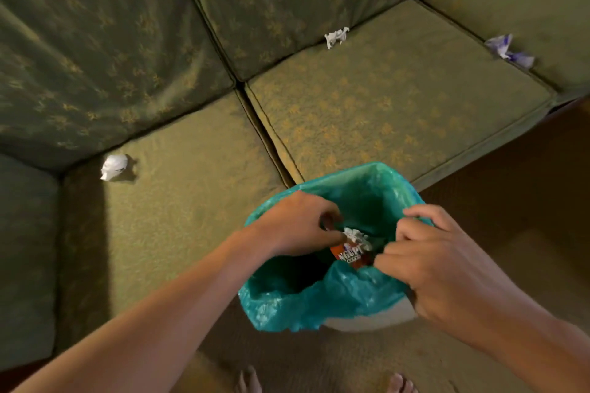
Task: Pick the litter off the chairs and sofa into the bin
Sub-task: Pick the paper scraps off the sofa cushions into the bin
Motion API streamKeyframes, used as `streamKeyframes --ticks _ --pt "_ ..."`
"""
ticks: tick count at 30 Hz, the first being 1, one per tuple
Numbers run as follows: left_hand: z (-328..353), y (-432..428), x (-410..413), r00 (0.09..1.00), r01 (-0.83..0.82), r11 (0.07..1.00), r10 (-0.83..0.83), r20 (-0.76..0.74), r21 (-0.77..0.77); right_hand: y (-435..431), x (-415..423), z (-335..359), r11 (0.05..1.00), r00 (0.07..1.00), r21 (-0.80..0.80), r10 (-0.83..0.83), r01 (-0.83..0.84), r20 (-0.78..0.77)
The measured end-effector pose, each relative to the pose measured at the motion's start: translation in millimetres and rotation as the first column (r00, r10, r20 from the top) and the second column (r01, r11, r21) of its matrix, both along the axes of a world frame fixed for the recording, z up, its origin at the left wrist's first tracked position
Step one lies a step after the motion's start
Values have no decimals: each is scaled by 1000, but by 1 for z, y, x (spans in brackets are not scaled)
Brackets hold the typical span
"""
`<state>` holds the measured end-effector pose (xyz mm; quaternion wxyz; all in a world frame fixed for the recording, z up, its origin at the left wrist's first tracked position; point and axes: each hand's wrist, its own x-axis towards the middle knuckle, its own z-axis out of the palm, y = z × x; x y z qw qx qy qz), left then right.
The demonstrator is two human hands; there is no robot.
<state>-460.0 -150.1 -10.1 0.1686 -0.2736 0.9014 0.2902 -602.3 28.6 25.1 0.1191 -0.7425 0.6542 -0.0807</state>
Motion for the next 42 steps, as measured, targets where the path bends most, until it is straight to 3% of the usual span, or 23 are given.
streamKeyframes --ticks 4,9,13,16,18,24,26,29,31,34,36,38,42 --pt "-9 -47 54 940 -319 947 312 -142 -30 -38 8 4 998 990 17 -50 53 -132" --pt "-41 -115 141 810 -587 804 580 -91 -95 -80 32 16 999 997 33 -9 11 -73" --pt "-58 -162 217 762 -624 752 646 47 -212 -111 35 21 996 999 83 -33 34 -15" --pt "-62 -191 263 713 -586 760 648 268 -281 -113 33 15 980 995 176 -93 98 -42" --pt "-65 -211 286 669 -590 740 672 316 -323 -109 34 7 968 992 222 -106 119 -71" --pt "-69 -272 307 509 -813 495 860 39 -305 -102 34 -11 957 986 245 -132 153 -102" --pt "-70 -293 302 547 -806 517 836 -30 -287 -105 34 -17 957 987 246 -133 152 -95" --pt "-79 -315 290 705 -671 684 708 40 -286 -111 36 -17 954 984 246 -148 169 -102" --pt "-84 -321 282 759 -609 740 648 60 -286 -113 38 -13 950 983 256 -160 179 -93" --pt "-87 -316 267 694 -692 681 719 37 -242 -112 42 -7 949 983 258 -173 182 -58" --pt "-80 -300 247 634 -767 632 773 17 -116 -112 45 -4 954 984 241 -173 178 -42" --pt "-69 -268 214 630 -773 630 776 -20 75 -108 47 -4 959 984 223 -172 177 -45" --pt "-42 -177 143 778 -591 750 627 -35 299 -96 49 -4 960 987 229 -155 162 -50"
